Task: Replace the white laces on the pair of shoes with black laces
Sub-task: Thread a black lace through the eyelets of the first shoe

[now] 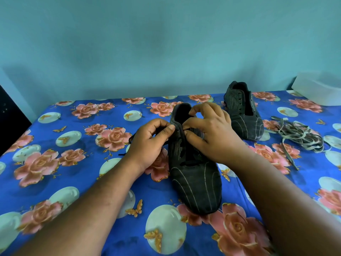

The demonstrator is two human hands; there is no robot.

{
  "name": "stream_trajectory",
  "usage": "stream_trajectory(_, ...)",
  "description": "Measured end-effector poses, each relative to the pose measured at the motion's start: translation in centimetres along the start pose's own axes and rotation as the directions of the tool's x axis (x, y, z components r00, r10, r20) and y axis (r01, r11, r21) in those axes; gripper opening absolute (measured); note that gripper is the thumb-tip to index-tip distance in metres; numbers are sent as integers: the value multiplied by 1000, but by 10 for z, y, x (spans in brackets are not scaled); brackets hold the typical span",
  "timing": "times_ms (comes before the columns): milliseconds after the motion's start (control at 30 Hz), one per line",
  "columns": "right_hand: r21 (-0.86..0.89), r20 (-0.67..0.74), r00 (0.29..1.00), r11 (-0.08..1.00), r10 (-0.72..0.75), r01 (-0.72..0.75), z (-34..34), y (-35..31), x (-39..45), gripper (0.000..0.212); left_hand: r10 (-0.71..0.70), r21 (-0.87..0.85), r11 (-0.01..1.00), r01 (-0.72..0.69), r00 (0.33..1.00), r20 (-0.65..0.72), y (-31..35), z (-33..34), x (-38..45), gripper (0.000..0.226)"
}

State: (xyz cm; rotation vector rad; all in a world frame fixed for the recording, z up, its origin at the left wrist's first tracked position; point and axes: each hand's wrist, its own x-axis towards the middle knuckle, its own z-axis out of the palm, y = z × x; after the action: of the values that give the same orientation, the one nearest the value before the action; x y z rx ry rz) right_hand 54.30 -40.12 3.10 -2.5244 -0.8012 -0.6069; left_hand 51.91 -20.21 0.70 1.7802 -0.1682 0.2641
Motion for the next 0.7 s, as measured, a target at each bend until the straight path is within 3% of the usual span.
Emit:
stream_trajectory(133, 167, 71, 991, 978, 111, -122, 1, 1, 1, 16, -19, -6, 1000, 19, 1000, 8, -3, -1, 1, 13)
stream_trajectory(300, 281, 85, 983, 942, 164, -181, 5, 2, 3, 9, 71, 56, 996, -71, 997, 7, -3, 1, 2, 13)
stream_trajectory(467, 375, 125, 972, 898, 198, -231, 10, 4, 4, 32, 126, 88, 988, -127, 992, 17, -4, 1, 3, 10)
stream_trajectory(600, 401, 90, 972, 886, 215, -233, 13, 4, 4, 5, 58, 11, 998, -58, 997, 48, -4, -1, 3, 12)
stream_trajectory(700, 405, 50, 970, 883, 237, -236, 15, 1, 3, 8, 61, -19, 998, -59, 996, 62, -3, -2, 2, 18)
